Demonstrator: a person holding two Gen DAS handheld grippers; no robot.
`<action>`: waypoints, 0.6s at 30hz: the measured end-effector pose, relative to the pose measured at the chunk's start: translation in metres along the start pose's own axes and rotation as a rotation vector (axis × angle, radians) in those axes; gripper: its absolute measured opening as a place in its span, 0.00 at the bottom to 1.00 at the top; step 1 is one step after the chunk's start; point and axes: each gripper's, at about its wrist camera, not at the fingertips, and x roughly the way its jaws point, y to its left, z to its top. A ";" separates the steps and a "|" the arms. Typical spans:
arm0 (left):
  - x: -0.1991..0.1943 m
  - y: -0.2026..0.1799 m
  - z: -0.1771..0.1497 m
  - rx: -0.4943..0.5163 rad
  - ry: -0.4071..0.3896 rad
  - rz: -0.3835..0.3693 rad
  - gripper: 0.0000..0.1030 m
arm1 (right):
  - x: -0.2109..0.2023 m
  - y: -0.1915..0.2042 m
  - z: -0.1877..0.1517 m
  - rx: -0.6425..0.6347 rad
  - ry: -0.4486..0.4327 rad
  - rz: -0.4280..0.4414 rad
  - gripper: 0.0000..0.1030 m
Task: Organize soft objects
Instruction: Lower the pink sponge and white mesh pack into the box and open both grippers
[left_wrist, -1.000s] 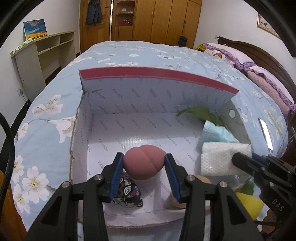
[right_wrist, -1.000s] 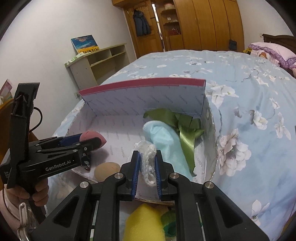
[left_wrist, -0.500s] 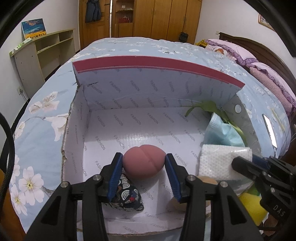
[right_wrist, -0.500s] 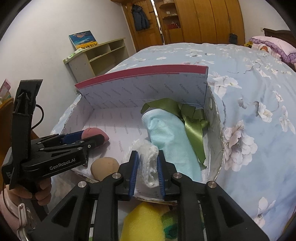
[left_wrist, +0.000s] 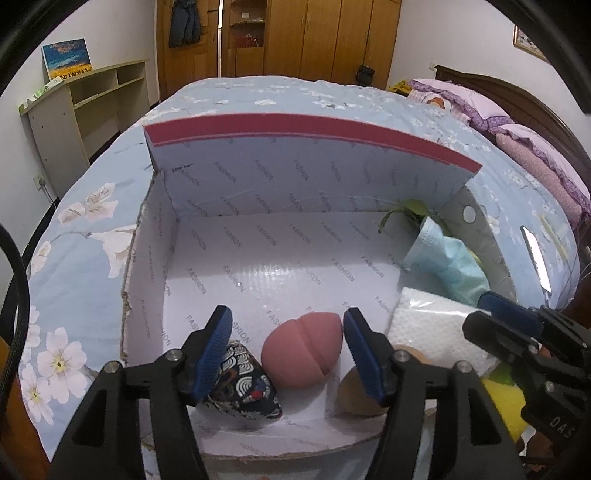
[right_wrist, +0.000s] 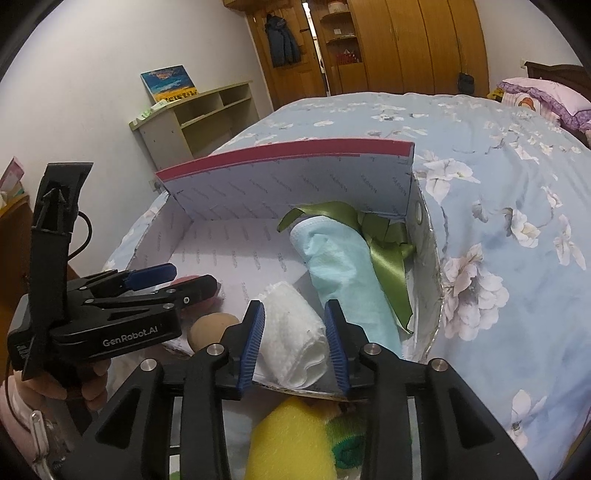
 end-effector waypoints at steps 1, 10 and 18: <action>-0.002 -0.002 0.000 0.002 -0.003 0.000 0.71 | -0.001 0.000 0.000 0.000 -0.002 0.002 0.35; -0.016 -0.007 -0.006 0.013 -0.026 -0.006 0.80 | -0.014 0.002 -0.003 -0.003 -0.030 0.018 0.41; -0.032 -0.011 -0.010 0.003 -0.050 -0.031 0.82 | -0.027 0.003 -0.006 -0.003 -0.059 0.018 0.42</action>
